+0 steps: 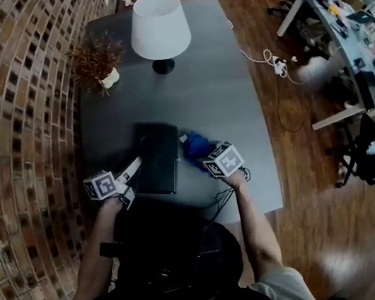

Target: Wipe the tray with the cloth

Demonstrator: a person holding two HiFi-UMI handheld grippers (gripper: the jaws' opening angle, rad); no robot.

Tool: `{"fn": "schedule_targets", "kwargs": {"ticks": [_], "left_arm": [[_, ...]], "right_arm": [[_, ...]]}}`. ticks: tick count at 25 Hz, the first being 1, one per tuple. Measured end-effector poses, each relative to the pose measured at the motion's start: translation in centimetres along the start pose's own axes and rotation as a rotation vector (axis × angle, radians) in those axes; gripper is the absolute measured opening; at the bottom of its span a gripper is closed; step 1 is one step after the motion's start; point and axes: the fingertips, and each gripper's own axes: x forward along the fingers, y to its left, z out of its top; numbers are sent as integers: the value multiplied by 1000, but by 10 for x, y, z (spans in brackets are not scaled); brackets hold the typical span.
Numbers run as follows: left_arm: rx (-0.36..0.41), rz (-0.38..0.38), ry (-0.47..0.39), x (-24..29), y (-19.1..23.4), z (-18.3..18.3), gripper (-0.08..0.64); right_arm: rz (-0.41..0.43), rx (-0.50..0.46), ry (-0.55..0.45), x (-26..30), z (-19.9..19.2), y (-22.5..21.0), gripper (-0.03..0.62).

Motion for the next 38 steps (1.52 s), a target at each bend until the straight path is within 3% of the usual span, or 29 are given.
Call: {"fn": "schedule_targets", "kwargs": {"ticks": [2,4,5,7,8,9,11,13,15,16,18,20,21,23,25,27,28,30,33,34,35,38], "left_arm": [[18,21,39,-27,-1,-25,249],[-11,11,49,-46,-4,-48,249],[-57,-1,43,-53,-8,-58,249],[-245,11,27,-64,-15,-84,249],[-348,35,15,-68,-16,-97,249],[-391,48,-3,-69,-15,-103,250],[-407,71,-52,-71,-9,-102,250],[-428,69,-90,-71,-5,-98,238],[-355,14,-104,-65,-10,-89,239],[-333,16,-101,-65,-10,-89,239],[-372,67,-94,-68,-5,-95,239],[-390,97,-88,-70,-3,-99,239],[-386,108,-83,-71,-2,-100,239],[-377,117,-74,-71,-1,-102,238],[-379,107,-76,-70,-3,-100,238],[-383,119,-82,-71,-3,-100,238],[-382,126,-85,-71,-3,-100,238],[-372,130,-90,-71,-3,-100,238],[-316,55,-113,-64,-11,-91,238],[-317,41,-119,-63,-12,-90,238],[-325,37,-123,-63,-12,-91,238],[-336,85,-116,-67,-6,-96,238]], "right_arm": [[-71,-62,2,10,27,-30,156],[-36,-84,-19,33,53,-44,156],[5,-44,-45,44,64,-47,156],[142,87,-101,60,72,-39,155],[238,121,-111,61,69,-24,153],[339,113,-103,59,60,-5,153],[496,-1,-44,47,34,35,153],[543,-136,-10,36,18,52,155],[467,-181,-23,32,26,32,155],[364,-177,-34,34,36,10,155],[96,-172,-35,42,60,-39,155],[-61,-250,-2,55,74,-56,155],[-71,-313,32,64,71,-51,155],[-8,-377,105,73,53,-32,155],[144,-357,146,65,29,-7,155],[324,-402,209,56,-10,26,155],[364,-434,229,50,-27,36,156],[323,-403,179,37,-33,36,156],[144,-217,35,21,-13,21,155],[121,-179,19,21,-13,29,155],[127,-181,22,25,-18,45,155],[165,-319,73,36,-40,106,156]]}}
